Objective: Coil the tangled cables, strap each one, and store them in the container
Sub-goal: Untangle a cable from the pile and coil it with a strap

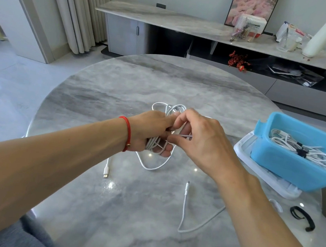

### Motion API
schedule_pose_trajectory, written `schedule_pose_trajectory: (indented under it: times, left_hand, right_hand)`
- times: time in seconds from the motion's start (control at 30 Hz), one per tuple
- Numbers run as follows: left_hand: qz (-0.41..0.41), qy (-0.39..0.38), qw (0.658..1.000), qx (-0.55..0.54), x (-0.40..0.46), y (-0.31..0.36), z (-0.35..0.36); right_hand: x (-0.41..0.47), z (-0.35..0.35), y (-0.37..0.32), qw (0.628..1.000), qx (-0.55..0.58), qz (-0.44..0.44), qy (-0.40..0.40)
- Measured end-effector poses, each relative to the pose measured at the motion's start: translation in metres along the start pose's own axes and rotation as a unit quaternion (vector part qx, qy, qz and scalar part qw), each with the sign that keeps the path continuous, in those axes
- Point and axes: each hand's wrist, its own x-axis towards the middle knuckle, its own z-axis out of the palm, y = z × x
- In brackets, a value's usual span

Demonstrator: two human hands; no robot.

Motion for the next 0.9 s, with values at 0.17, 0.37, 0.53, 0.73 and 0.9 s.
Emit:
schedule_pose_trajectory:
  times: [0.17, 0.37, 0.53, 0.73, 0.9]
  left_hand:
    - [-0.021, 0.003, 0.999, 0.031, 0.002, -0.003, 0.003]
    - [-0.042, -0.064, 0.994, 0.072, -0.004, -0.001, 0.001]
    - [-0.026, -0.026, 0.99, 0.136, 0.003, 0.002, -0.003]
    - [0.057, 0.068, 0.955, 0.283, 0.008, 0.0, -0.016]
    - [0.073, 0.034, 0.911, 0.404, 0.009, -0.002, -0.012]
  right_hand:
    - [-0.001, 0.003, -0.004, 1.0, 0.02, 0.001, 0.005]
    - [-0.002, -0.001, 0.006, 0.999, 0.001, 0.038, 0.019]
    - [-0.001, -0.003, 0.009, 0.999, 0.019, 0.045, 0.002]
    - [-0.005, -0.021, 0.024, 0.993, -0.094, 0.065, -0.006]
    - [0.0, -0.013, 0.02, 0.989, -0.112, 0.08, 0.056]
